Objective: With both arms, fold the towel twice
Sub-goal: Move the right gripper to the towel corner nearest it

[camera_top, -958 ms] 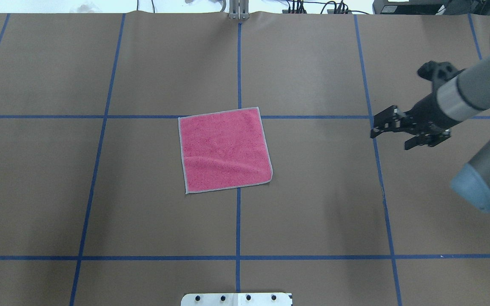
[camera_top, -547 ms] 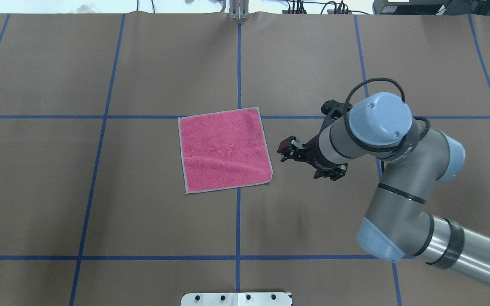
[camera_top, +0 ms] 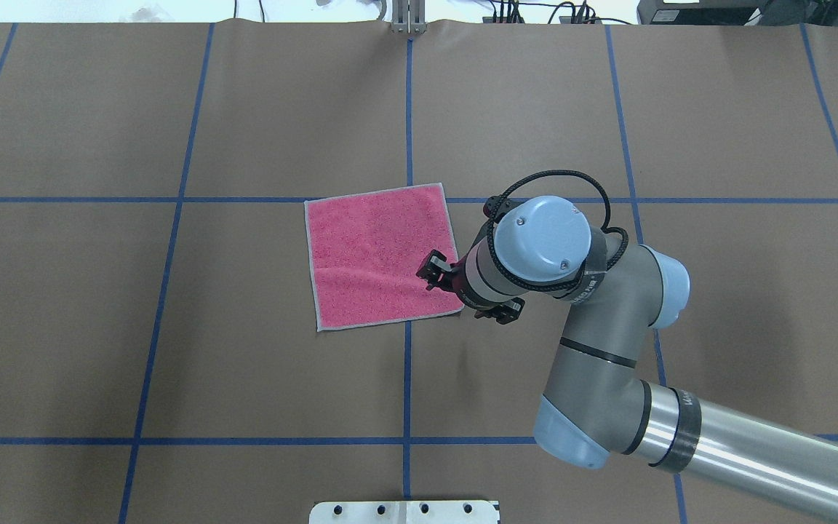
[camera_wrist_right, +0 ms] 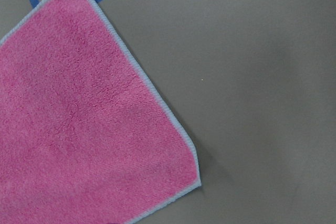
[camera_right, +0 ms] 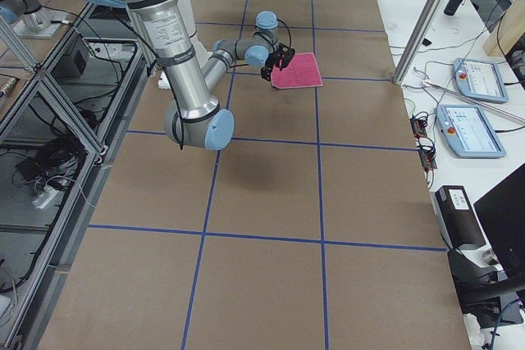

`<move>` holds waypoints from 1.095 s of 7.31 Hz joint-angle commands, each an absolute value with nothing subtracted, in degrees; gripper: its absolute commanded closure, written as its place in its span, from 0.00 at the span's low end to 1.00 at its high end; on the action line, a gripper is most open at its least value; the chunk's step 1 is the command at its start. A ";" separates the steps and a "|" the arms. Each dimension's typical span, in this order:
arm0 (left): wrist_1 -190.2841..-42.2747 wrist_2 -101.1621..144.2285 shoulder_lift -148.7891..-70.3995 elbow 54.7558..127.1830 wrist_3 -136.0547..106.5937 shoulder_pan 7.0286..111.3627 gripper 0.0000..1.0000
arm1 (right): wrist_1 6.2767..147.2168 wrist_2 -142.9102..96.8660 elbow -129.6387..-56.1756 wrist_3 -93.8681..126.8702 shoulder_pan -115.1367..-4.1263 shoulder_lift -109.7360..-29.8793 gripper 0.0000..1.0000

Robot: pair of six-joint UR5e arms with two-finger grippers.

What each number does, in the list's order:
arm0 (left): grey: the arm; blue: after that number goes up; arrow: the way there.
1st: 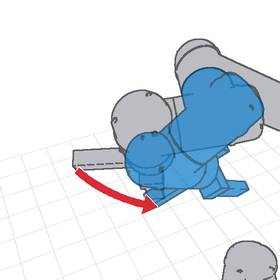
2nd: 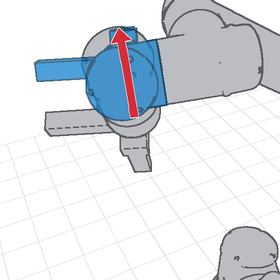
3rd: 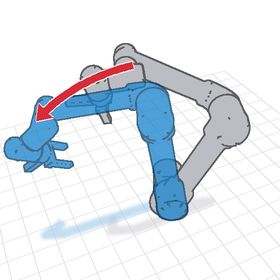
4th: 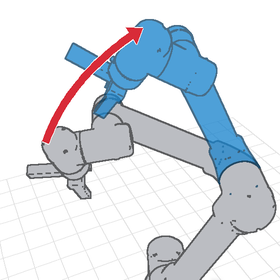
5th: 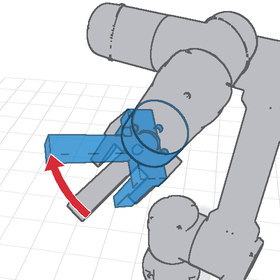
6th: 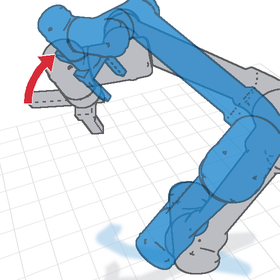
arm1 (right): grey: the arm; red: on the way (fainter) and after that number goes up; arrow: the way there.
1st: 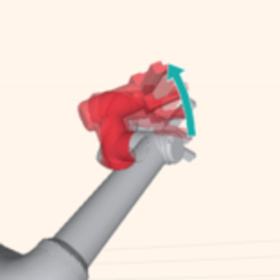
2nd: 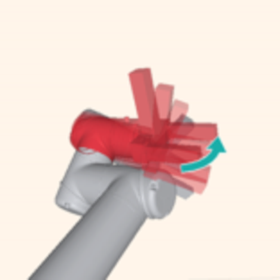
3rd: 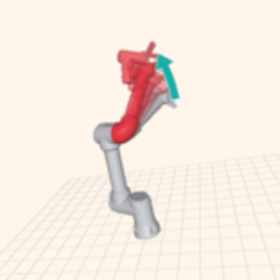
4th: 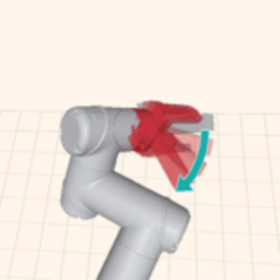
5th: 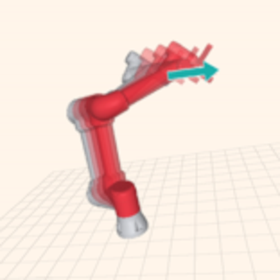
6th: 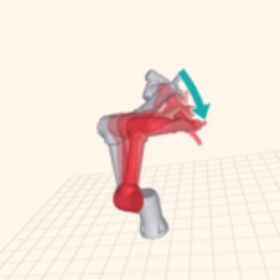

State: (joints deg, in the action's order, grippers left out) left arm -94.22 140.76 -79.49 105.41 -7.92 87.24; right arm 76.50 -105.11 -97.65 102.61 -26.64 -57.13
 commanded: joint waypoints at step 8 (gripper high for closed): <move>-111.53 140.10 -83.06 104.94 -36.91 75.50 0.00 | 76.82 -103.62 -92.55 104.50 -26.02 -56.07 0.52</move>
